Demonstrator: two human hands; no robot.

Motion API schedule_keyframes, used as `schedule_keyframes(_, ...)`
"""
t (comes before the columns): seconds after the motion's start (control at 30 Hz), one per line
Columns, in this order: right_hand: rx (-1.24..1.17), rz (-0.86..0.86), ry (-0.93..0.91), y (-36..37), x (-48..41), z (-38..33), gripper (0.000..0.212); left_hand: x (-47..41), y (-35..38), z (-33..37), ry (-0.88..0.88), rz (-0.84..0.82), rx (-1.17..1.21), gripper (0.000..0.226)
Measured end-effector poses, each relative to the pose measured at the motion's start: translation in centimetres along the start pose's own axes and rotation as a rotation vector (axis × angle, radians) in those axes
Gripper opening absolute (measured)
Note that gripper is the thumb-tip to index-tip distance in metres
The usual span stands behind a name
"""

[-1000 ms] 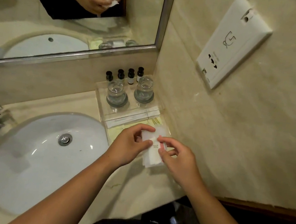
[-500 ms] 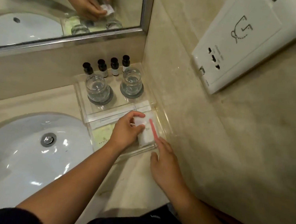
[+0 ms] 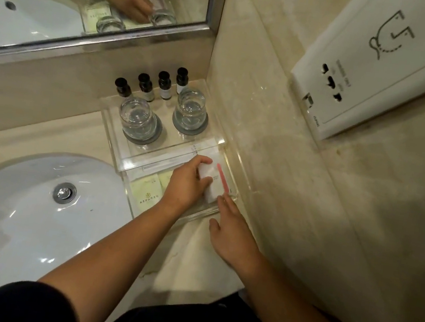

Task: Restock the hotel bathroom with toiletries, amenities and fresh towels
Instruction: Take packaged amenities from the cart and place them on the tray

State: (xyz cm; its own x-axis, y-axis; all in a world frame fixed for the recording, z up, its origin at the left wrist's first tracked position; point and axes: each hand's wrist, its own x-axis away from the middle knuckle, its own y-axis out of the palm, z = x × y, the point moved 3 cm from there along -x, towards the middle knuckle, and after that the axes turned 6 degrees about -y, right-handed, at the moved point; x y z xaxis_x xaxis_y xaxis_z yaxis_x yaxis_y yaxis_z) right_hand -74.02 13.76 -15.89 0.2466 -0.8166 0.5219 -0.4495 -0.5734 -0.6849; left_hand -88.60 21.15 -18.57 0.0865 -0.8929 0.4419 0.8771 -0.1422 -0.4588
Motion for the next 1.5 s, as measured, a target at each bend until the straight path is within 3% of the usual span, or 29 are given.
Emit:
schedule_keyframes(0.23, 0.015, 0.013, 0.008, 0.2, -0.4, 0.1, 0.065, 2.7, -0.2, -1.2, 0.047, 0.021, -0.163, 0.063)
schedule_keyframes(0.43, 0.029, 0.008, 0.004, 0.3, -0.9, -0.3, 0.062, 3.9, 0.6, -0.6, 0.119, -0.052, -0.235, 0.050)
schedule_keyframes(0.67, 0.043, -0.004, -0.006, 0.2, -1.6, -0.1, 0.062, 3.3, 0.6, -0.9, 0.152, -0.004, -0.593, 0.046)
schedule_keyframes(0.87, 0.020, -0.012, -0.023, -0.2, -1.7, 0.2, 0.063, 3.1, 0.4, -1.2, 0.166, -0.015, -0.618, 0.048)
schedule_keyframes(1.13, 0.002, 0.253, -0.090, -1.8, 0.3, -1.0, 0.058, 4.8, -2.7, -1.3, 0.274, 0.114, -0.587, 0.052)
schedule_keyframes(1.5, 0.262, 0.199, -0.141, -0.1, 7.9, -1.0, 0.071, 13.2, -5.3, -3.9, 0.328, 0.126, -0.689, 0.067)
